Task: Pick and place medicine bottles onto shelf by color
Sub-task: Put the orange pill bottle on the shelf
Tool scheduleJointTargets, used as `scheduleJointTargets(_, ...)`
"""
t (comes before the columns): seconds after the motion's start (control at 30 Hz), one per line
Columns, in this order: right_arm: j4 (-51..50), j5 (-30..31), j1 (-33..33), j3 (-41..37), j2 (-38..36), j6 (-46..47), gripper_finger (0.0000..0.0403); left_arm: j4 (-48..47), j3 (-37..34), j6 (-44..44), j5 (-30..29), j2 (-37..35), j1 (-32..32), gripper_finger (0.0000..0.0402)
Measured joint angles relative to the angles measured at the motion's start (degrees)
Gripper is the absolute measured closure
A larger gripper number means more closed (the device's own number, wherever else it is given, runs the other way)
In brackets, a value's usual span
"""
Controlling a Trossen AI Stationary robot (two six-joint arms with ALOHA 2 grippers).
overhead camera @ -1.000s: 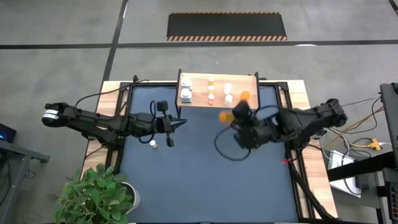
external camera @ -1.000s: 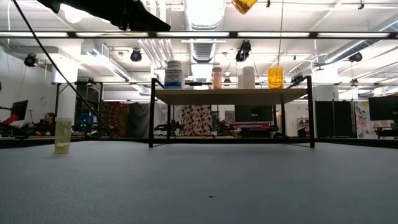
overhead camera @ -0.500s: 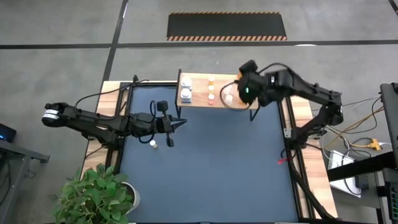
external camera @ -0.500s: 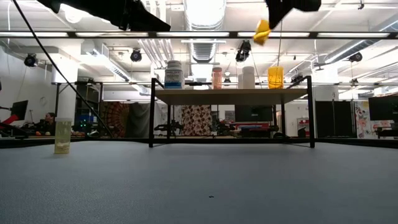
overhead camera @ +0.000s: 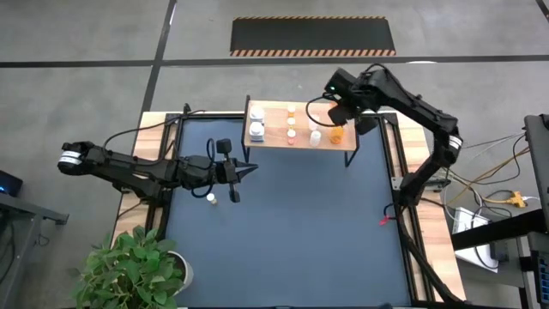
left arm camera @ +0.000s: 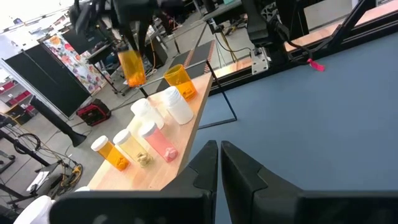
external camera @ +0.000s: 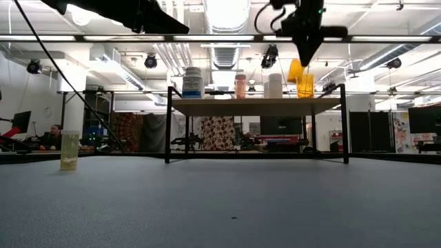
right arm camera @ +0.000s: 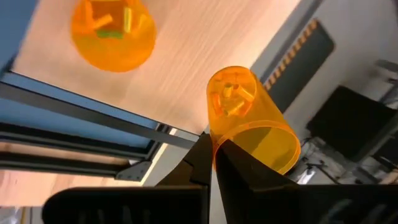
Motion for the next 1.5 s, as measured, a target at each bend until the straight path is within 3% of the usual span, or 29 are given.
scheduleJointTargets(0.23,-0.02,0.09,-3.69,0.54,6.51,-3.34,0.0394,0.0,0.0,0.0,0.0,0.0,0.0,0.04)
scheduleJointTargets(0.53,-1.11,0.54,-4.21,0.56,9.72,-5.52,0.0394,0.0,-0.11,0.46,0.0,0.0,0.02,0.04)
scheduleJointTargets(1.07,-2.47,-0.12,-4.17,0.27,10.3,-7.17,0.0394,0.0,-0.13,0.44,0.0,0.0,0.0,0.04)
scheduleJointTargets(1.5,-1.75,-4.11,-4.15,0.17,10.27,-5.36,0.0394,0.0,-0.13,0.44,0.0,0.0,0.01,0.04)
